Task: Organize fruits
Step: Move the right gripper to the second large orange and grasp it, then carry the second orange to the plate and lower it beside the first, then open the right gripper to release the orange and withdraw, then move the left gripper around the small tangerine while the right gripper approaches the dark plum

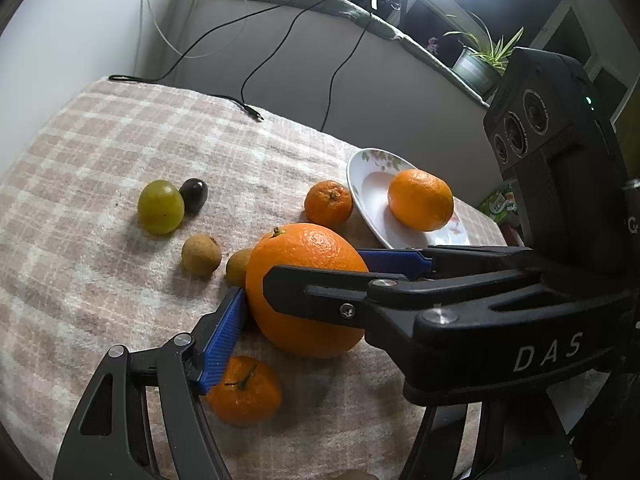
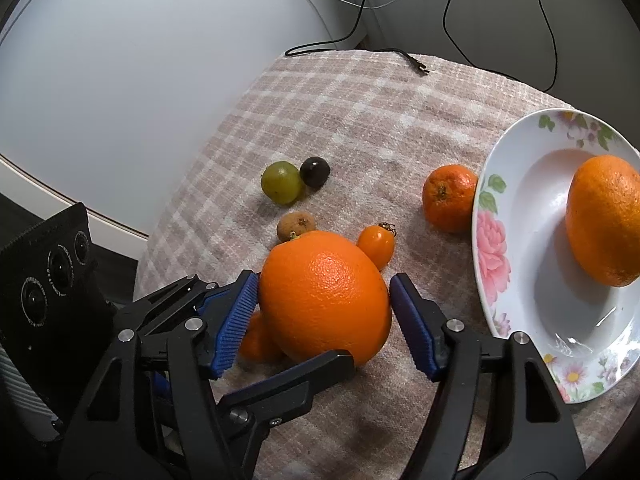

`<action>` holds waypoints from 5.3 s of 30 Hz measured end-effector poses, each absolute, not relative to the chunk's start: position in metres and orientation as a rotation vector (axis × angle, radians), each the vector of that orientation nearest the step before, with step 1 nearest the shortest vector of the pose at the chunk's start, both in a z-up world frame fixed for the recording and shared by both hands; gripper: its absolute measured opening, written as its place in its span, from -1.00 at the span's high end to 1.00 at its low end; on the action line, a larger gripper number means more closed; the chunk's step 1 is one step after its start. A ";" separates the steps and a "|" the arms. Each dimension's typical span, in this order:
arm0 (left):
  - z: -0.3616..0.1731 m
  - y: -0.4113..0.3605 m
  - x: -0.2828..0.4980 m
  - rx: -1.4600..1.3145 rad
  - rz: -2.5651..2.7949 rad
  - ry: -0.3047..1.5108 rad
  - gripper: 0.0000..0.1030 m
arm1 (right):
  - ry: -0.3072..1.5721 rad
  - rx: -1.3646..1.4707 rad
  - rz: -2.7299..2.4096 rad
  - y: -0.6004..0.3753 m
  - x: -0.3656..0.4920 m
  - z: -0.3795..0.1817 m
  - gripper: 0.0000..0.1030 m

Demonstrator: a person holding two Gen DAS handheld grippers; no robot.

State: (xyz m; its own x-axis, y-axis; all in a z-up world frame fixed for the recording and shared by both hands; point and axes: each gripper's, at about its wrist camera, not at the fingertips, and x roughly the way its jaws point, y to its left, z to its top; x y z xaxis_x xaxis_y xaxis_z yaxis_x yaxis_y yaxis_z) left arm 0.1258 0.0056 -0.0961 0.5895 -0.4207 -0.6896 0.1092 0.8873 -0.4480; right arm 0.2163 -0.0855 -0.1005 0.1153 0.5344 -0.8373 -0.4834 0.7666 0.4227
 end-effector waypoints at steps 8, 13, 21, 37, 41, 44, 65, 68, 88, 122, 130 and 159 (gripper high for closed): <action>-0.090 0.005 0.124 -0.365 -0.296 0.862 -0.32 | 1.252 0.077 0.753 -0.088 0.215 -0.098 -0.37; -0.082 0.005 0.122 -0.352 -0.281 0.836 -0.32 | 1.235 0.086 0.766 -0.088 0.211 -0.091 -0.36; -0.081 0.000 0.122 -0.335 -0.271 0.825 -0.32 | 1.229 0.107 0.757 -0.091 0.211 -0.087 -0.36; -0.050 -0.039 0.128 -0.288 -0.330 0.760 -0.32 | 1.161 0.132 0.718 -0.134 0.214 -0.053 -0.35; -0.050 -0.057 0.133 -0.284 -0.356 0.763 -0.32 | 1.160 0.131 0.692 -0.152 0.217 -0.051 -0.35; -0.050 -0.070 0.137 -0.277 -0.373 0.764 -0.32 | 1.158 0.132 0.669 -0.168 0.221 -0.050 -0.35; -0.058 -0.123 0.155 -0.242 -0.428 0.777 -0.32 | 1.127 0.062 0.565 -0.215 0.227 -0.051 -0.35; -0.061 -0.128 0.157 -0.237 -0.429 0.781 -0.32 | 1.123 0.058 0.553 -0.219 0.228 -0.052 -0.35; -0.059 -0.129 0.162 -0.205 -0.399 0.790 -0.29 | 1.051 0.022 0.481 -0.227 0.229 -0.037 -0.36; -0.035 -0.064 0.100 -0.199 -0.324 0.723 -0.32 | 0.935 0.079 0.467 -0.237 0.183 -0.009 -0.48; -0.041 -0.031 0.072 -0.183 -0.274 0.734 -0.32 | 0.893 0.054 0.479 -0.234 0.163 -0.004 -0.48; -0.098 0.026 0.039 -0.274 -0.239 0.829 -0.01 | 1.023 -0.016 0.692 -0.118 0.143 -0.056 -0.47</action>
